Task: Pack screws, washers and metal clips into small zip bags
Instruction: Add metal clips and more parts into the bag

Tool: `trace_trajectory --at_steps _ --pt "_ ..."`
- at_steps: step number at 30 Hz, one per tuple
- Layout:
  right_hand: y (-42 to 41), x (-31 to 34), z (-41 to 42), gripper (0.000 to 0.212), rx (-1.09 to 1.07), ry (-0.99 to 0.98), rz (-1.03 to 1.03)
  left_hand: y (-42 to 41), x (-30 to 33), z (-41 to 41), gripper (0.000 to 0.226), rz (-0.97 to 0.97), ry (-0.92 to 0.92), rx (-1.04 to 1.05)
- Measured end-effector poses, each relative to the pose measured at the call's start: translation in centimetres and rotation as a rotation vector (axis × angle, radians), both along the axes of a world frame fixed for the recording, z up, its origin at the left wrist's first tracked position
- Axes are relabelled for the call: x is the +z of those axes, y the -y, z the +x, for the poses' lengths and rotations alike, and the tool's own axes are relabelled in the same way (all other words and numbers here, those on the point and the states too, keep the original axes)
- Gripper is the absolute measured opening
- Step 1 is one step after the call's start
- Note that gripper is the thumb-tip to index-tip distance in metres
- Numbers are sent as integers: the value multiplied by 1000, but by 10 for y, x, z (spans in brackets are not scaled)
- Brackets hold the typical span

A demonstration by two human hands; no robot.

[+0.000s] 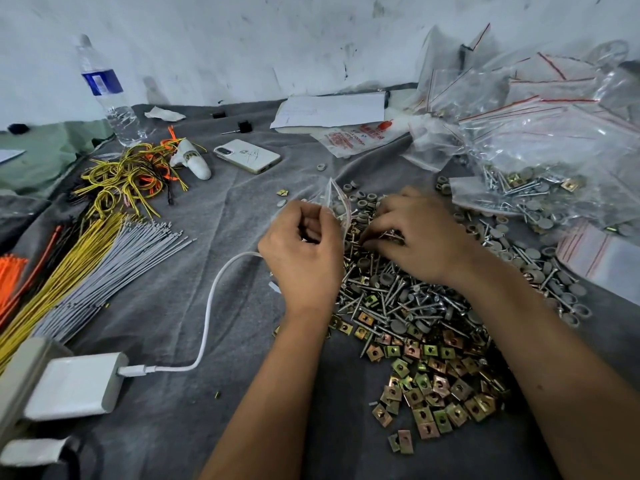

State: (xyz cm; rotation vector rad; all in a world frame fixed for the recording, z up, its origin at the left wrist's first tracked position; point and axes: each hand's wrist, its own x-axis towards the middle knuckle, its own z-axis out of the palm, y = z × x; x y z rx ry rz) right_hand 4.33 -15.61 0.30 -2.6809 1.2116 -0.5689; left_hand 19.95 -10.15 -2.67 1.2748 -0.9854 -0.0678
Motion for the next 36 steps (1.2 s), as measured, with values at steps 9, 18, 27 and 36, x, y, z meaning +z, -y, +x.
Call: trace_trajectory --at_steps 9,18,27,36 --pt "-4 -4 20 35 -15 -183 -3 0 -1 1 16 3 -1 -16" --pt "2 -2 -10 16 -60 543 194 0 0 0 16 27 1 -22" --pt "-2 3 -6 19 1 807 398 2 -3 -2 16 100 141 -148" --pt "-1 -4 -6 23 -70 429 151 -1 1 3 16 -12 -27 31"
